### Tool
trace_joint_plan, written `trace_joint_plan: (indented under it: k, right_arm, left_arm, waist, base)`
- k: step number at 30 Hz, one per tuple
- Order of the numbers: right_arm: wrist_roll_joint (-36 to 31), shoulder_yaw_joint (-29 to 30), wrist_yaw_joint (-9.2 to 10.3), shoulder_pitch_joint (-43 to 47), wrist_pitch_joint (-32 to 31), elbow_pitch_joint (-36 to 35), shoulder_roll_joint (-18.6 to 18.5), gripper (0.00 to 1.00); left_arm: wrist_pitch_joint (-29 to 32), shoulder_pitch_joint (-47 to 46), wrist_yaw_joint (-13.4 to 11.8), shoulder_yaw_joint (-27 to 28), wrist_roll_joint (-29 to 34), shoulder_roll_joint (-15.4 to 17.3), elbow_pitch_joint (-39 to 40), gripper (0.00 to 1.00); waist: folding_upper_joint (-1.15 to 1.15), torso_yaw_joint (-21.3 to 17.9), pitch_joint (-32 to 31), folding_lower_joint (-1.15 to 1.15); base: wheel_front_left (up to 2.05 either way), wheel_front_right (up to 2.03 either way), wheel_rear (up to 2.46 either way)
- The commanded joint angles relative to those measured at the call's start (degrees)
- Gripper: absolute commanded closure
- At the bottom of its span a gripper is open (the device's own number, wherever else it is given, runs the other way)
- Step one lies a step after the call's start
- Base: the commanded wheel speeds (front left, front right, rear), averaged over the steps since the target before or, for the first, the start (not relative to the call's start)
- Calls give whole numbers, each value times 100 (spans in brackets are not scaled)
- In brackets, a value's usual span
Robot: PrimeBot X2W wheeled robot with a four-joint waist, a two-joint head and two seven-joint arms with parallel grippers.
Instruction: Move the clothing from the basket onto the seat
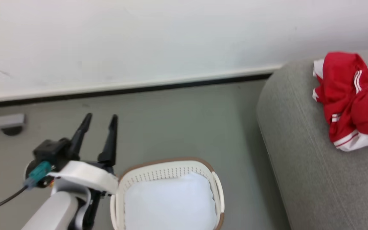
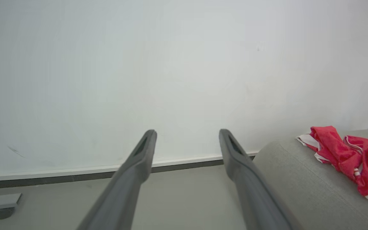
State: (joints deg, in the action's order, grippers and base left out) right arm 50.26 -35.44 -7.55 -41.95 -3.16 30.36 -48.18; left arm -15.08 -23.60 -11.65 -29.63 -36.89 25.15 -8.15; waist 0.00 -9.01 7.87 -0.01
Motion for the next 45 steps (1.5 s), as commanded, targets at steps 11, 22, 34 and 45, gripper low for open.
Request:
trace_joint_plan:
  k: [11,22,34,45]
  right_arm:
    - [-1753,1523,13,1376,1752,-781,1400,0]
    - [-3271,3093,14,3334,1835,-2276,3604,0]
    - [-3547,3098,13,3691,1836,-2097,4076,0]
    - [-3517,3097,13,3555,1836,-2013,4123,0]
  left_arm:
    - [-6,1227,46,1299,323,-507,445,0]
    - [-7,1908,882,2259,1155,-1275,150,0]
    - [-7,2082,1542,2975,2156,-2015,-316,0]
    - [-7,1971,1787,3238,2486,-2186,-398,0]
  waist:
    - [0,399,-544,1]
    - [0,459,-578,1]
    - [0,437,-552,1]
    - [0,419,-549,1]
  base:
    - [0,0,0]
    - [0,0,0]
    - [0,0,0]
    - [0,0,0]
